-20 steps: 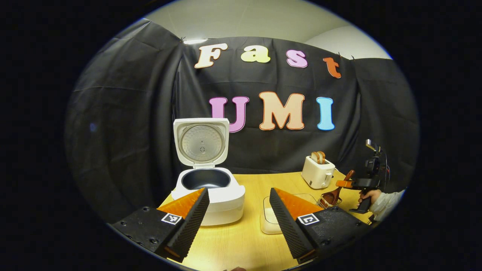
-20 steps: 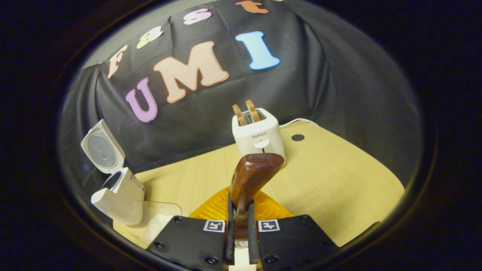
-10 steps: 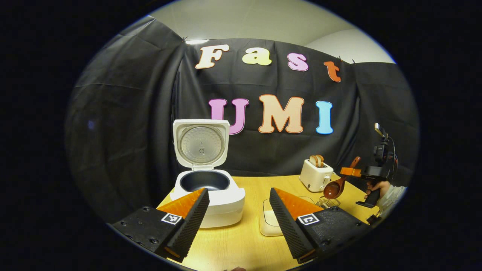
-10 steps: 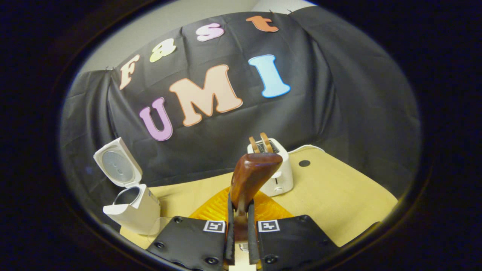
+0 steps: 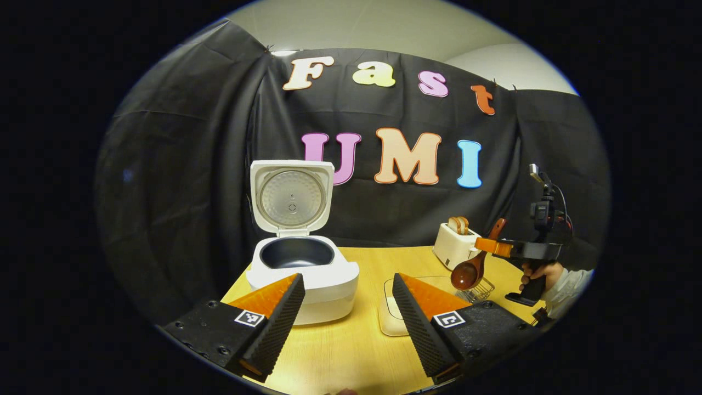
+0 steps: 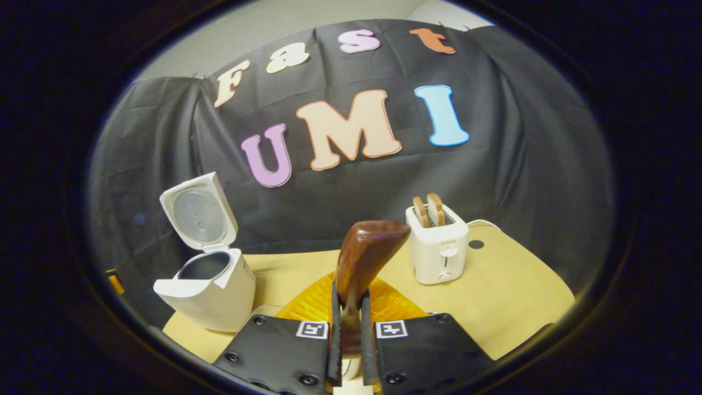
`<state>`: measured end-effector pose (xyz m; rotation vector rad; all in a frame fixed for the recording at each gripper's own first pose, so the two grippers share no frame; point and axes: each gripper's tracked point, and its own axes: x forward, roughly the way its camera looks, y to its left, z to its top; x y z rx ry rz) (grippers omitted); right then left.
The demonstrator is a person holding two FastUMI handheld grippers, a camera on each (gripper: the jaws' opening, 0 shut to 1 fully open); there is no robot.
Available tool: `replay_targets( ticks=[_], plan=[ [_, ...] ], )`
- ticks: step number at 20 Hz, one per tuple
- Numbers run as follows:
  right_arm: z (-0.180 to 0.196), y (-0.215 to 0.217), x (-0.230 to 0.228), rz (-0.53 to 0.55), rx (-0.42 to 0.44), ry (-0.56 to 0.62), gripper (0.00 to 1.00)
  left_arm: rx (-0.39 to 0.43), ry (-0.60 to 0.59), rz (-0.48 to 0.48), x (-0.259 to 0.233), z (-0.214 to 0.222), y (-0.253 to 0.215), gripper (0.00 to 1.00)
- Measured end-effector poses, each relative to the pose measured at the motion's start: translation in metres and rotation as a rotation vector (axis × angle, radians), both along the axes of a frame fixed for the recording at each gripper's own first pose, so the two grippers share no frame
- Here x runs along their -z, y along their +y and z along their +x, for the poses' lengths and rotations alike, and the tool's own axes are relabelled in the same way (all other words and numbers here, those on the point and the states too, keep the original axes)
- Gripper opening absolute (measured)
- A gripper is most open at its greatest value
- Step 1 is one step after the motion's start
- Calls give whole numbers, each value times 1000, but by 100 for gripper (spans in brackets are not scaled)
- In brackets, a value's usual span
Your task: Close the left gripper, press the button to open the rice cooker; take a wooden spoon from the chopstick holder with the right hand, scoop a spoonful of rice and pour it into the rice cooker, then put the wooden spoon back into the chopstick holder.
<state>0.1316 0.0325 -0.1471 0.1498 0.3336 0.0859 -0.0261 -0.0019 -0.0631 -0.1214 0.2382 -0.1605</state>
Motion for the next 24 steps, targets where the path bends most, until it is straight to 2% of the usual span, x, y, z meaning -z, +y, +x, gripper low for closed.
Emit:
replay_targets(
  ticks=[8, 18, 21, 24],
  plan=[
    [5, 45, 32, -118, -42, 0, 17, -14, 29, 16, 12, -12, 28, 95],
    [19, 72, 86, -336, 1, 33, 17, -59, 43, 47, 17, -19, 73, 95],
    [18, 91, 91, -357, -26, 35, 18, -67, 47, 45, 19, -18, 80, 95],
    [10, 115, 100, -308, -57, 67, 19, -64, 48, 42, 21, -16, 83, 95]
  ],
)
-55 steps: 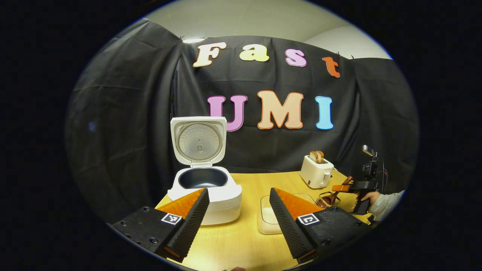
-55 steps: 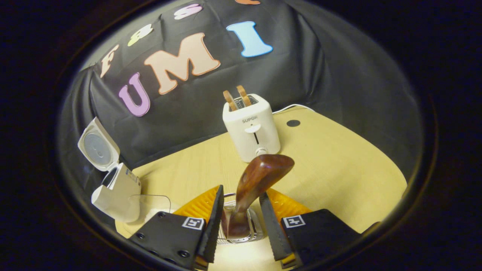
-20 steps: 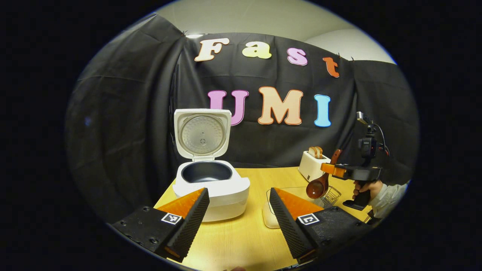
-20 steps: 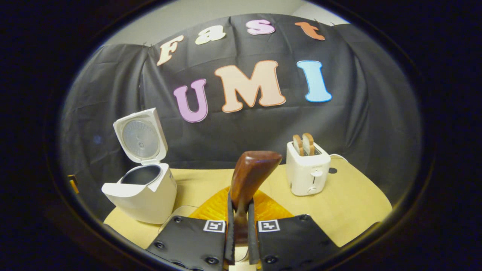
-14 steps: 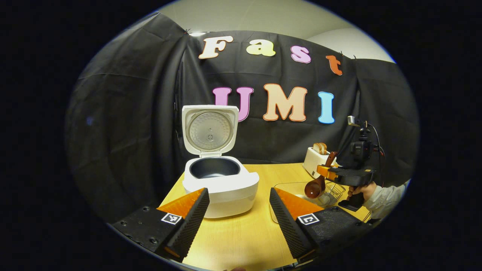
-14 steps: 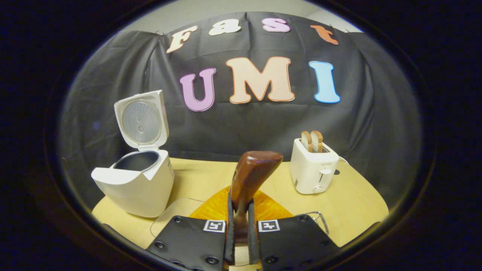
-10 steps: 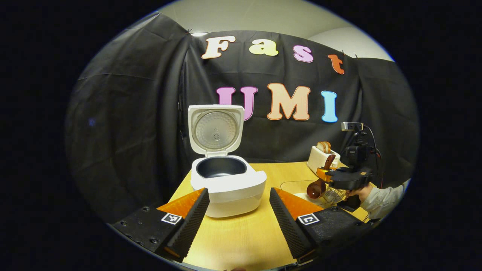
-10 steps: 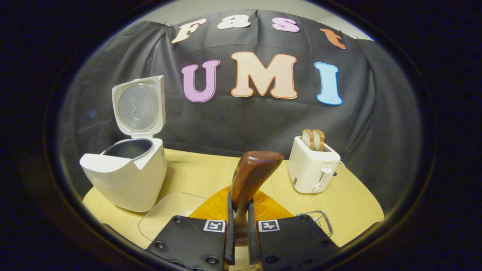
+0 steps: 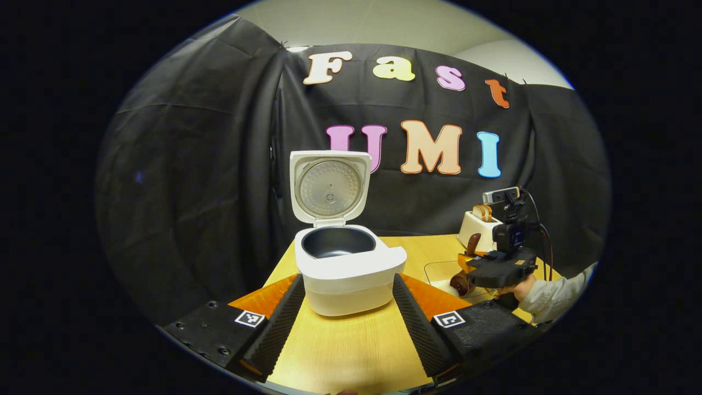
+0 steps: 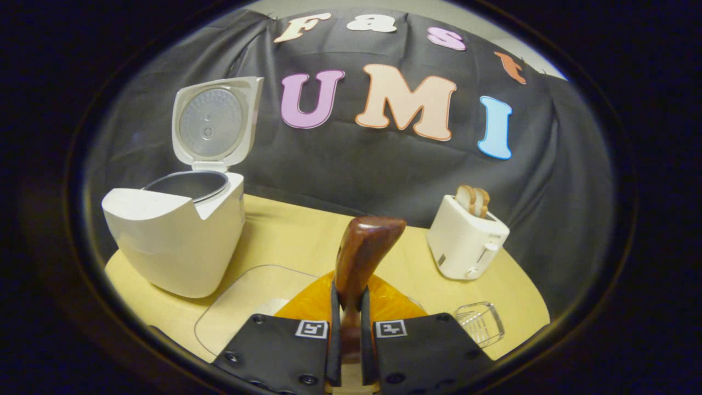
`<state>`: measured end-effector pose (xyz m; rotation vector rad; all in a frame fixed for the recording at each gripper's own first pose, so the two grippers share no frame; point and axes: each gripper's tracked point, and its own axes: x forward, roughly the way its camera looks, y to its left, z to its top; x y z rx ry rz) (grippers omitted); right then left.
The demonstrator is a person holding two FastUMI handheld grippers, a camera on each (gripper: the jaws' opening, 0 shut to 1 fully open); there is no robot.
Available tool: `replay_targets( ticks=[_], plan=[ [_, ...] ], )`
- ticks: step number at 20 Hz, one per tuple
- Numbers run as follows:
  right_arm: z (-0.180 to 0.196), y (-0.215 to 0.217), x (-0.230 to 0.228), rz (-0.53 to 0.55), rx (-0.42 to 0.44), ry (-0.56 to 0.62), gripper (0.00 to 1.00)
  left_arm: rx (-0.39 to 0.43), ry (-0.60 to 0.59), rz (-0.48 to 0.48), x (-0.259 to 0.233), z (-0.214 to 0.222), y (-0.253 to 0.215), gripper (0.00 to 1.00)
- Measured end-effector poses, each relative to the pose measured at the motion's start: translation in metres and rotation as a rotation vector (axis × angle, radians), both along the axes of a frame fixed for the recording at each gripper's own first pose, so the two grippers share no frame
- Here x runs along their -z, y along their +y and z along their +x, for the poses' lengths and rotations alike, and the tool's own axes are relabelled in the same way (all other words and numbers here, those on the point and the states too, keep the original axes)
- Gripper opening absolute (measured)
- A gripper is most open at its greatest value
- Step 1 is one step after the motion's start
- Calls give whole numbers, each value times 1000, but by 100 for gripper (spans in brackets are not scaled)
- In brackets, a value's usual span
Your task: Close the left gripper, press the button to open the rice cooker; take a wooden spoon from the chopstick holder with the right hand, scoop a spoonful of rice and pour it into the rice cooker, then put the wooden spoon back into the chopstick holder.
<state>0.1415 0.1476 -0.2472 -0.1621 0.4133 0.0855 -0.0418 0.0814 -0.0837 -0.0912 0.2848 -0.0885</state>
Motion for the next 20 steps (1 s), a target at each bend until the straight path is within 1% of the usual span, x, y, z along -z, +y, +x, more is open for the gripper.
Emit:
replay_targets(
  ticks=[2, 4, 5, 6, 8, 11, 14, 15, 16, 17, 20],
  plan=[
    [-4, 12, 2, 25, -13, 18, 17, 4, 0, 0, 0, 1, 2, 95],
    [-10, 24, 4, 60, -25, 39, 19, 6, -2, -1, 0, 1, 4, 95],
    [-11, 29, 5, 82, -26, 44, 17, 7, -1, -2, 1, 2, 5, 95],
    [-12, 30, 6, 107, -23, 57, 17, 7, -2, -4, 1, 2, 6, 95],
    [-13, 30, 8, 189, 0, 90, 17, 6, -5, -9, 0, 2, 8, 95],
    [-10, 18, 13, 362, 74, 154, 18, 4, -5, -16, 1, 2, 10, 95],
    [-7, -7, 21, 534, 161, 221, 17, 6, -9, -19, -1, 2, 9, 95],
    [-7, -15, 23, 584, 191, 237, 19, 8, -11, -18, -2, 3, 7, 95],
    [-7, -22, 26, 625, 218, 248, 17, 13, -12, -16, -2, 3, 5, 95],
    [-8, -26, 26, 651, 233, 256, 17, 16, -12, -14, -3, 3, 3, 95],
    [-12, -34, 18, 703, 242, 250, 17, 30, -17, -7, -6, 4, -2, 95]
  ],
)
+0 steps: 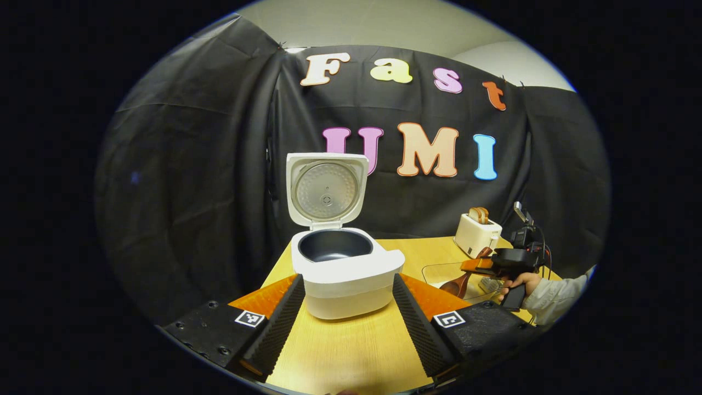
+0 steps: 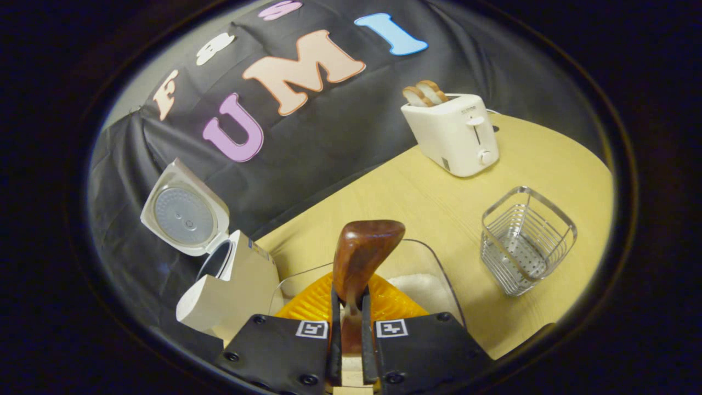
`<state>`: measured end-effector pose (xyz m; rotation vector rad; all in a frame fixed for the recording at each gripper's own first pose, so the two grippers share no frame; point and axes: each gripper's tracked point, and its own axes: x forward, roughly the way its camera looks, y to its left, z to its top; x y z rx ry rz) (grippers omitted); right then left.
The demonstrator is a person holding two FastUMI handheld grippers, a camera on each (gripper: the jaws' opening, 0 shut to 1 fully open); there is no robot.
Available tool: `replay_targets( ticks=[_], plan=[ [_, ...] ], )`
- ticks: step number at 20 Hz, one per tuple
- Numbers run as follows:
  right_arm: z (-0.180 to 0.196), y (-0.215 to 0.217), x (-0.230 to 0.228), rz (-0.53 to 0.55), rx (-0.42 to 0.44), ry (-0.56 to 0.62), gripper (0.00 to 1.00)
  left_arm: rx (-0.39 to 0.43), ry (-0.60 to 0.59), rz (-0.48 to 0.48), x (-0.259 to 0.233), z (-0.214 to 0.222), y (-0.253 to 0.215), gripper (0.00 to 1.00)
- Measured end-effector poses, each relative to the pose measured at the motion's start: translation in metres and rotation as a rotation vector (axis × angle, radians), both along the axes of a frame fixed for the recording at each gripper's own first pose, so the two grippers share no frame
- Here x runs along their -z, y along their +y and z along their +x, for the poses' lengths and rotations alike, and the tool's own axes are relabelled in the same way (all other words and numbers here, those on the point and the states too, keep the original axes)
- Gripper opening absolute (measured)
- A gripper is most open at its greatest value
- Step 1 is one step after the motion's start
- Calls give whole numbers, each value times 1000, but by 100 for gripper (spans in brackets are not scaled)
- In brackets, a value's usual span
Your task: Close the left gripper, press the button to open the rice cooker; take a wooden spoon from the chopstick holder with the right hand, scoop a spoonful of rice and pour it into the rice cooker, then put the wooden spoon back into the chopstick holder.
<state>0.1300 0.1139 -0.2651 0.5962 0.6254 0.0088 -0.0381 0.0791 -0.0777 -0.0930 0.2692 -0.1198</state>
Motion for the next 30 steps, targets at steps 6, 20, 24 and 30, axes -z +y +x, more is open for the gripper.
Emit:
replay_targets(
  ticks=[6, 20, 24, 30],
  plan=[
    [7, -7, -30, 213, 64, -4, 17, 12, -20, 6, -8, 3, -8, 94],
    [46, 40, -122, 488, 55, -70, 16, -4, -40, -34, -11, 4, 6, 95],
    [68, 87, -151, 487, -9, -108, 19, -27, -29, -52, -6, 3, 22, 95],
    [91, 167, -166, 494, -105, -124, 17, -80, -26, -70, -3, 0, 54, 95]
  ],
)
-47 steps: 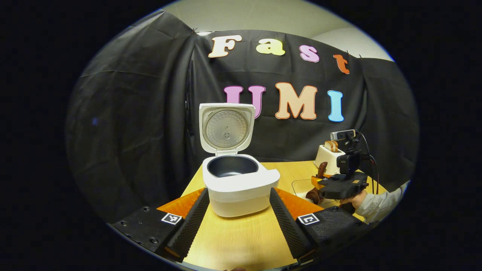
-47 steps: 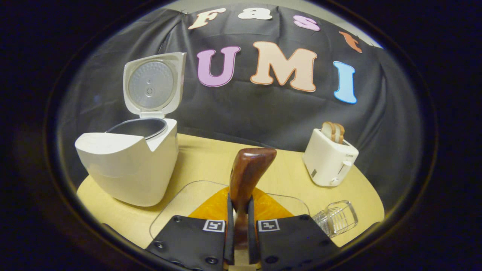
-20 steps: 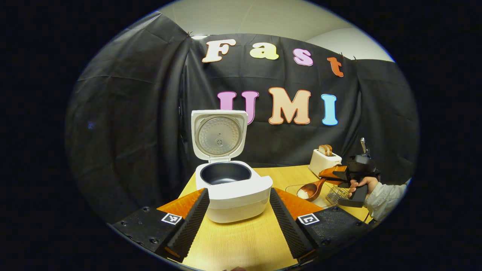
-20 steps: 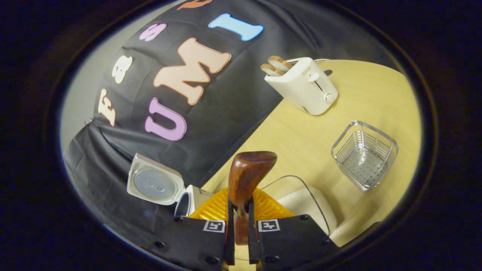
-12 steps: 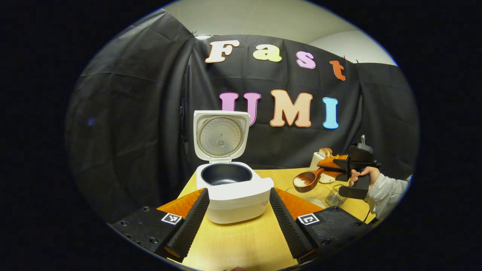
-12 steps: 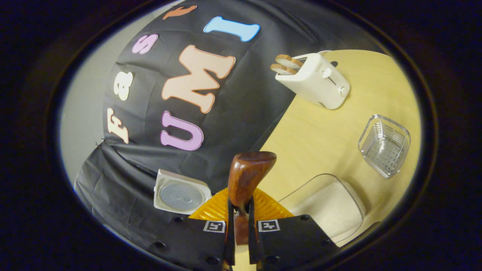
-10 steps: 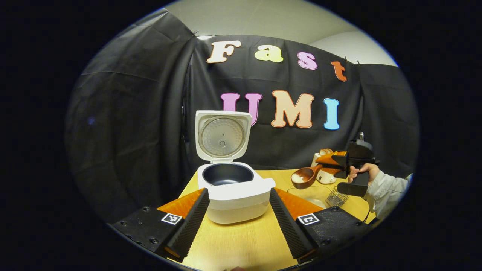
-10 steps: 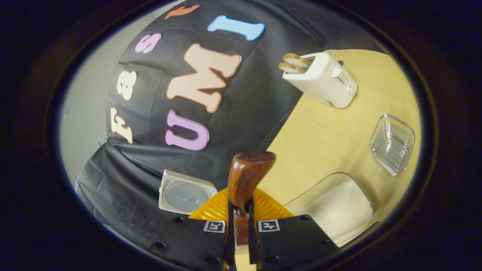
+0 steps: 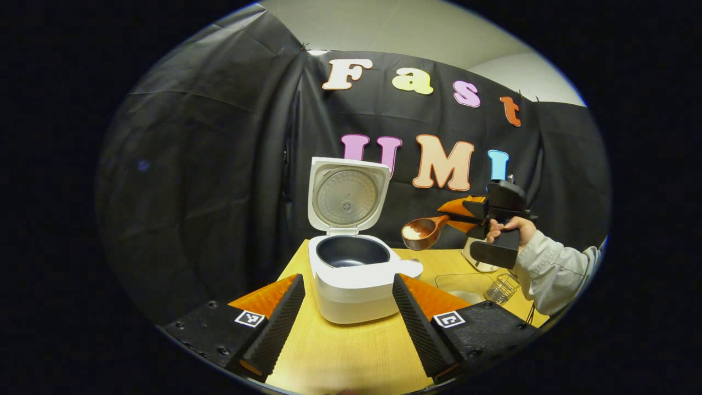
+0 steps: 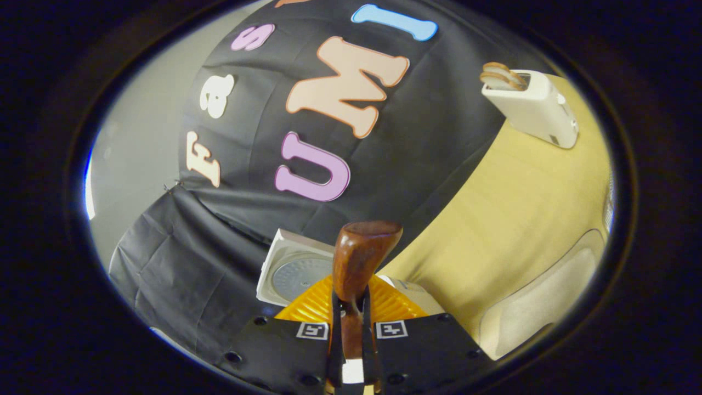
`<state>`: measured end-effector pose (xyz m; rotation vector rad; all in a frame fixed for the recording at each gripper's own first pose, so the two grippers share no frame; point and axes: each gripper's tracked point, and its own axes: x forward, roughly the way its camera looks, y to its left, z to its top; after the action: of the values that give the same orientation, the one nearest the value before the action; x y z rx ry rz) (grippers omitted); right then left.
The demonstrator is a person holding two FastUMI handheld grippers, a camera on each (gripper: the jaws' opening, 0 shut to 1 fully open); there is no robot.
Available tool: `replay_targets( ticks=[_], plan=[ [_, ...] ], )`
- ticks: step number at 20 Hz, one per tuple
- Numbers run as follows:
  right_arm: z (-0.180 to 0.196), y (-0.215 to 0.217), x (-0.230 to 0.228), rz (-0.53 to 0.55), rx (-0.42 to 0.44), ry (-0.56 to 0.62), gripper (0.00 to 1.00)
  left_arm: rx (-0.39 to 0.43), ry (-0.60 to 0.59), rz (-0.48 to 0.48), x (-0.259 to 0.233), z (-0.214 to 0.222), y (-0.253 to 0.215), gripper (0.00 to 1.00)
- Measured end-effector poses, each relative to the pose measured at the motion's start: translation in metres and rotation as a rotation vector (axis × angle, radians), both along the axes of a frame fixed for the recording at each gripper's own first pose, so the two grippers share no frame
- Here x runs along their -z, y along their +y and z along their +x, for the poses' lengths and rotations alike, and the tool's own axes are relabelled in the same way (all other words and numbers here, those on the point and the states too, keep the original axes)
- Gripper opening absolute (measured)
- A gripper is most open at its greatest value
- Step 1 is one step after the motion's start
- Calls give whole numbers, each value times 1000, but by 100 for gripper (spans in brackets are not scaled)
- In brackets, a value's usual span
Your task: Close the left gripper, press the button to open the rice cooker; take a wooden spoon from the chopstick holder with the right hand, scoop a spoonful of rice and pour it into the rice cooker, then put the wooden spoon back into the chopstick holder.
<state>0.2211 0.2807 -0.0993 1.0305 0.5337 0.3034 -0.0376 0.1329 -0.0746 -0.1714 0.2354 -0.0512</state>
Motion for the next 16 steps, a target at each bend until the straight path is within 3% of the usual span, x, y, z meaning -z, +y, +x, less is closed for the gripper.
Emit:
replay_targets(
  ticks=[9, 16],
  plan=[
    [24, 112, 24, -91, -131, 6, 19, -93, 18, -6, 8, -6, 42, 95],
    [28, 159, 54, -332, -232, -46, 17, -122, 38, -28, 19, -6, 54, 95]
  ],
)
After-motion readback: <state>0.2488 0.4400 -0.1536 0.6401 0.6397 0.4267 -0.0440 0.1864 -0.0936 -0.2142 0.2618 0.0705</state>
